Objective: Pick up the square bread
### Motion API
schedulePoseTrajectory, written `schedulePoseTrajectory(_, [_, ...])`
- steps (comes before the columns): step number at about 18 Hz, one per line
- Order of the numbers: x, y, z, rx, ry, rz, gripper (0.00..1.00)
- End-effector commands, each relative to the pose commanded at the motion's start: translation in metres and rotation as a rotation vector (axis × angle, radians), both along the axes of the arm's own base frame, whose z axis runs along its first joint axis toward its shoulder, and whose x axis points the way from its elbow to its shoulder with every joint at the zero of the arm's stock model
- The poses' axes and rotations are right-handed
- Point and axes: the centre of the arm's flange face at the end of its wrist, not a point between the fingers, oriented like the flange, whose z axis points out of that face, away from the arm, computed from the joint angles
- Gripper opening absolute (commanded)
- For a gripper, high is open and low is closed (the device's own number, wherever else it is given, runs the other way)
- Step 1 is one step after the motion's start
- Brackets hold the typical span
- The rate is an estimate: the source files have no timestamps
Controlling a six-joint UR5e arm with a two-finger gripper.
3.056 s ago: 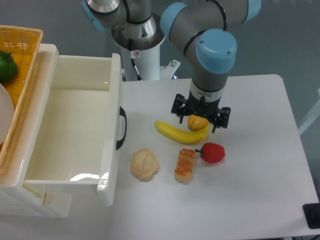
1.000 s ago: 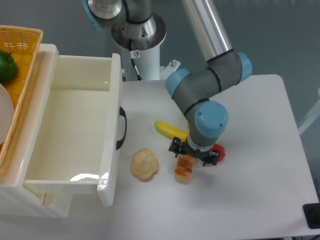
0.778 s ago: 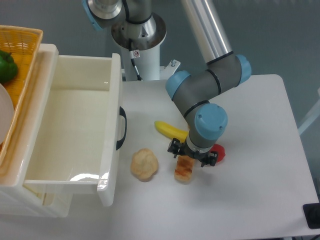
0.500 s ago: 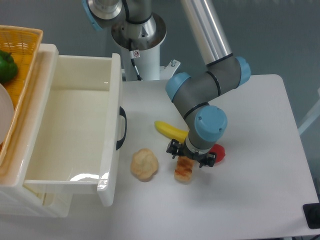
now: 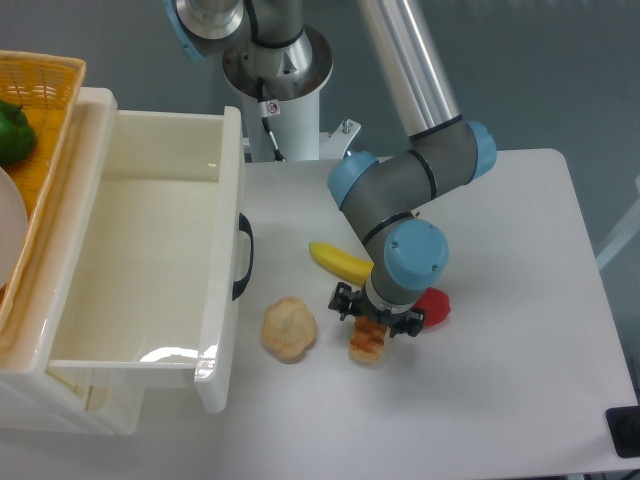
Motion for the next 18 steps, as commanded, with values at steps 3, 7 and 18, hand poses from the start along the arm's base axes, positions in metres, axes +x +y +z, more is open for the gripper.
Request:
schedulePoseTrajectory(3, [-0.001, 0.001, 0.000, 0.000, 0.001, 0.005, 0.25])
schedulePoseTrajectory(7, [-0.003, 0.002, 0.006, 0.007, 0.011, 0.009, 0.00])
schedulePoseTrajectory(18, [-0.005, 0.005, 0.093, 0.097, 0.134, -0.096, 0.00])
